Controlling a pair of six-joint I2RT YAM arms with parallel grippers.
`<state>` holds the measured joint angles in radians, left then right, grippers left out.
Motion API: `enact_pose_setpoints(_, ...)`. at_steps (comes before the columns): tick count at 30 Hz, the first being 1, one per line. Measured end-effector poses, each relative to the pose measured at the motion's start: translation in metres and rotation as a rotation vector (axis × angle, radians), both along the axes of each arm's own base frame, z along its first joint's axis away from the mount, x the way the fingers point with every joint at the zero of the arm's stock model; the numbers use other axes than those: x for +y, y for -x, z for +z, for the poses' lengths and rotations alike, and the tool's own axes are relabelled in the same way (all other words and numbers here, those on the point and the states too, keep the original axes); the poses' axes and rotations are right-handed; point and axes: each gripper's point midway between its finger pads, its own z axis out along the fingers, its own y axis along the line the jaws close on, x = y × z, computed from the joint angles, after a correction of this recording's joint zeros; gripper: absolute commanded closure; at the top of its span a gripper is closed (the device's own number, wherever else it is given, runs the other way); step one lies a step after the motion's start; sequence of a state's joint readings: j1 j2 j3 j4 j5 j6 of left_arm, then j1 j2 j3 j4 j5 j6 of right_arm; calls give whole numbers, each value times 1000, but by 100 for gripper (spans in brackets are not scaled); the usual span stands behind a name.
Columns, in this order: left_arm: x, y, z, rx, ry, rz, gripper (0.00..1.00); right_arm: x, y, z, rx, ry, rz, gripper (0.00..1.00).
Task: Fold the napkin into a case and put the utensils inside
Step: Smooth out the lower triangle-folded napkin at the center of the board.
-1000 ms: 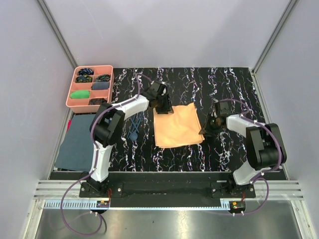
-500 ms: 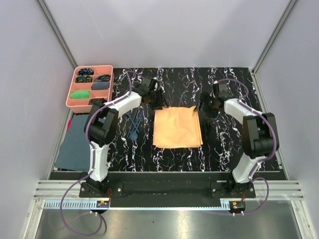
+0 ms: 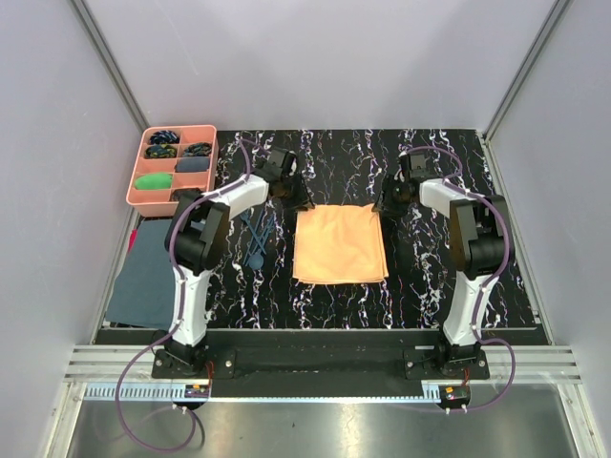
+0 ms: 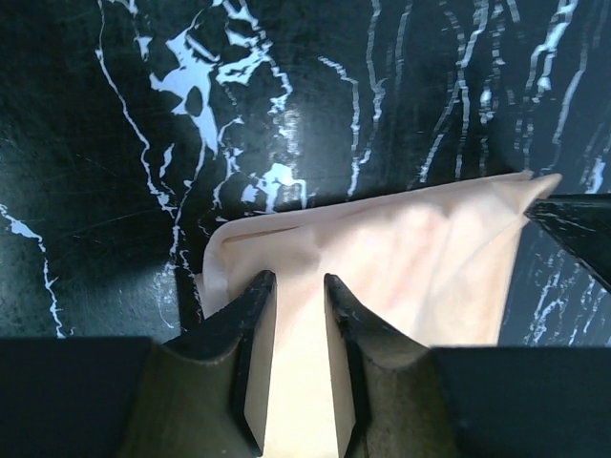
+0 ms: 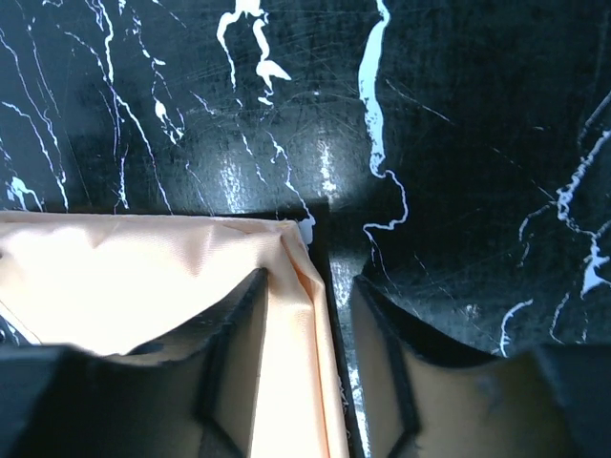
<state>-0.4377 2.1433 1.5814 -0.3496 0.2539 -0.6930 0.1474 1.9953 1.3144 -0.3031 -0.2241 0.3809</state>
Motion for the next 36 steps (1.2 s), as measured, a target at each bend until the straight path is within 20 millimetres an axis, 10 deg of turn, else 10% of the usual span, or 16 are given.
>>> enact_pose_setpoints(4,3,1,-15,31,-15,11,78,1,-5,-4,-3,-13,5,91)
enact_pose_setpoints(7,8,1,-23,49,-32,22,83,-2,-10,-8,1,-27,-21,94)
enact_pose_setpoints(11,13,-5,-21,33,-62,32,78,-16,-14,-7,9,-39,-82,53)
enact_pose_setpoints(16,17,-3,-17,21,-105,26,50,-24,-14,5,-1,-67,-118,39)
enact_pose_setpoints(20,8,9,7,-17,-118,0,44,-26,28,15,47,-71,-141,38)
enact_pose_setpoints(28,-106,117,91,-214,-28,-281,52,-25,131,26,111,-126,-151,58)
enact_pose_setpoints(36,-183,218,66,-230,-38,-504,63,-24,181,2,190,-144,-162,73)
